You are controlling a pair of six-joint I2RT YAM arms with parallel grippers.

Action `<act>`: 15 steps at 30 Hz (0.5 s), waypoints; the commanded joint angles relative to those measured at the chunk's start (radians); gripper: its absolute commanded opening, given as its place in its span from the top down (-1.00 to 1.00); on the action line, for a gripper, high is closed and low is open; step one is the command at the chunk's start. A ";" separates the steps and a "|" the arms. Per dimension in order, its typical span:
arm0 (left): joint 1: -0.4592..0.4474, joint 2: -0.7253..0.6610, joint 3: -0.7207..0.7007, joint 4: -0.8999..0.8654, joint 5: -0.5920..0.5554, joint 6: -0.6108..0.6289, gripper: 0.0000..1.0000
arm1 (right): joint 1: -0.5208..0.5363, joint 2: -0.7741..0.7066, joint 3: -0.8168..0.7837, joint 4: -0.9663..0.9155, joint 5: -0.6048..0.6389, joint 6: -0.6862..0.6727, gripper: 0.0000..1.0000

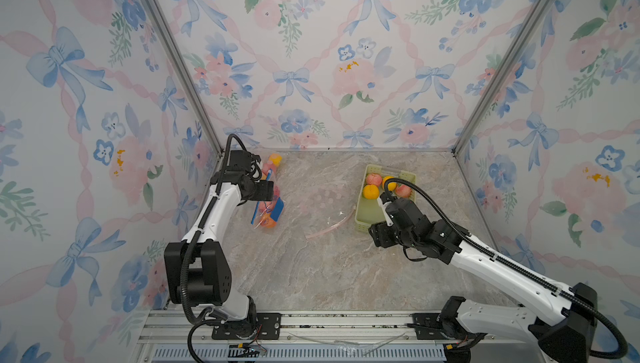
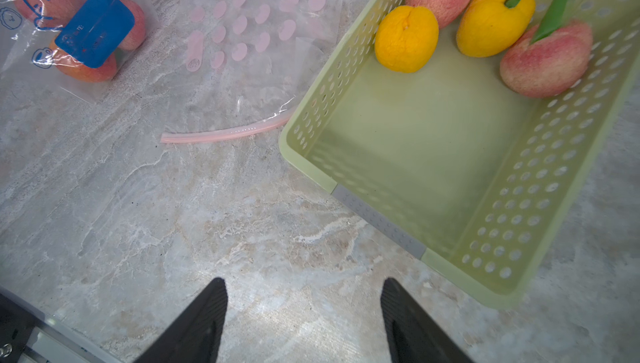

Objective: Place the peach in a zip-top bag and seal the zipper
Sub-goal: Place the zipper food storage bag at the center of the board.

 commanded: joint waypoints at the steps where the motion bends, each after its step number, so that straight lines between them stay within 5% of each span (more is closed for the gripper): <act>1: 0.004 -0.104 0.042 -0.004 -0.086 -0.048 -0.73 | 0.012 0.000 0.045 -0.053 0.053 0.021 -0.46; 5: -0.054 -0.245 0.006 0.024 -0.047 -0.108 -0.73 | 0.012 -0.029 0.054 -0.081 0.118 0.059 -0.51; 9: -0.237 -0.424 -0.191 0.215 -0.062 -0.114 -0.76 | -0.008 -0.088 0.036 -0.087 0.164 0.130 -0.78; 15: -0.520 -0.587 -0.547 0.576 -0.111 -0.103 -0.59 | -0.066 -0.200 -0.010 -0.091 0.180 0.189 -0.91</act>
